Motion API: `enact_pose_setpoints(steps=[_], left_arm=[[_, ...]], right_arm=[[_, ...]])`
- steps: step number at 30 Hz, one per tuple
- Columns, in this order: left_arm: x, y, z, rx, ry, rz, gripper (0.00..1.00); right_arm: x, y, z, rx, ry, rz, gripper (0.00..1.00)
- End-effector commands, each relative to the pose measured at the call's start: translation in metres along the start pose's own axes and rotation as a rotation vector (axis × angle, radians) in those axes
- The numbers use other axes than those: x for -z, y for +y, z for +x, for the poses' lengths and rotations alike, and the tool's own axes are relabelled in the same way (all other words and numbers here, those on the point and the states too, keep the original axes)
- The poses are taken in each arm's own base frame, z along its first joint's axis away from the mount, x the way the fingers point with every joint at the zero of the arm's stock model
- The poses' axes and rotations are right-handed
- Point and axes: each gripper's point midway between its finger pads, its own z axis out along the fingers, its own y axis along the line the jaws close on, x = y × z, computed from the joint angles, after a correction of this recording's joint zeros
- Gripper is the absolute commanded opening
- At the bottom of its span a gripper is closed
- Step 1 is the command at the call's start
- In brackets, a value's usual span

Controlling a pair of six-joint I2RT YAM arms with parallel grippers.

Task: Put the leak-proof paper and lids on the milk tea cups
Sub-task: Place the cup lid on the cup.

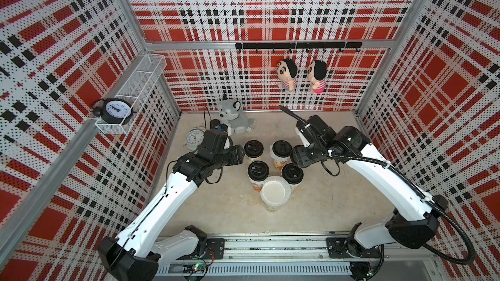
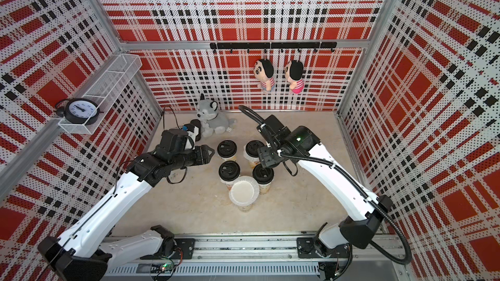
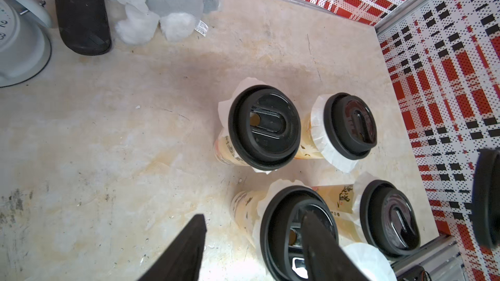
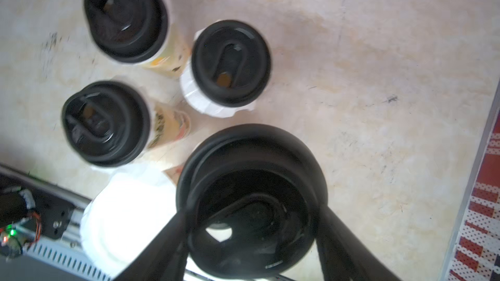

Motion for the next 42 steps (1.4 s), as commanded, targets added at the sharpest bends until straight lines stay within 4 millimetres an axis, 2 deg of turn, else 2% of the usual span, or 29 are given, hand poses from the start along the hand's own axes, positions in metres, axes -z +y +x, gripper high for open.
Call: enact_pose_setpoints(steps=[1,4,8,15,30,42], left_arm=[[0.007,0.007,-0.001,-0.013,-0.016,-0.015,0.60],[0.008,0.009,-0.001,-0.008,-0.016,-0.021,0.60],[0.010,0.010,-0.001,-0.005,-0.017,-0.022,0.60],[0.012,0.011,-0.001,-0.005,-0.018,-0.029,0.60],[0.014,0.013,-0.001,-0.006,-0.014,-0.043,0.60],[0.016,0.015,0.001,-0.005,-0.014,-0.051,0.59]], right_arm=[[0.001,0.024,0.025,0.089,0.110,0.038,0.72],[-0.001,0.051,0.035,0.174,0.147,0.026,0.72],[-0.008,0.078,0.048,0.253,0.189,0.005,0.72],[-0.018,0.100,0.064,0.310,0.227,-0.017,0.72],[-0.037,0.123,0.072,0.300,0.218,-0.084,0.72],[-0.038,0.125,0.070,0.297,0.213,-0.089,0.72]])
